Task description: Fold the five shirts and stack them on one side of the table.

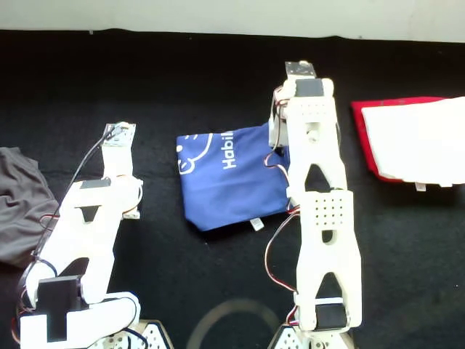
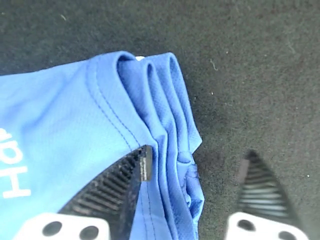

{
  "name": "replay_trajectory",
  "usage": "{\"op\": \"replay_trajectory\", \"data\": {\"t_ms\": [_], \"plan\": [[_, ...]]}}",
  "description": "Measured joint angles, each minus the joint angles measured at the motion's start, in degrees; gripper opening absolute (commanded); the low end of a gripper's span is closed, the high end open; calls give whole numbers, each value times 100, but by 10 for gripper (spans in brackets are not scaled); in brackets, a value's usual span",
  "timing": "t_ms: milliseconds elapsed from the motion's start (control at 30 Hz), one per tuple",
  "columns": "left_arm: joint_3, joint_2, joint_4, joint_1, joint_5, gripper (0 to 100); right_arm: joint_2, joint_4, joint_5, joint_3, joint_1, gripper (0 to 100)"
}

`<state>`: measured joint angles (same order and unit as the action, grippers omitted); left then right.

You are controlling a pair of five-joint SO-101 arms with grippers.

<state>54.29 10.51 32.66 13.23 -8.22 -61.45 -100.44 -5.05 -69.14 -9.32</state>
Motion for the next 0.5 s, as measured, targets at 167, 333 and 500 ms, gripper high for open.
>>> {"op": "replay_trajectory", "data": {"t_ms": [167,333,500], "plan": [[0,0,0,0,0,9,440,0,0,123,-105,358],[0,0,0,0,0,9,1204,0,9,1231,-536,409],[0,0,0,0,0,9,1477,0,9,1996,-695,409]]}}
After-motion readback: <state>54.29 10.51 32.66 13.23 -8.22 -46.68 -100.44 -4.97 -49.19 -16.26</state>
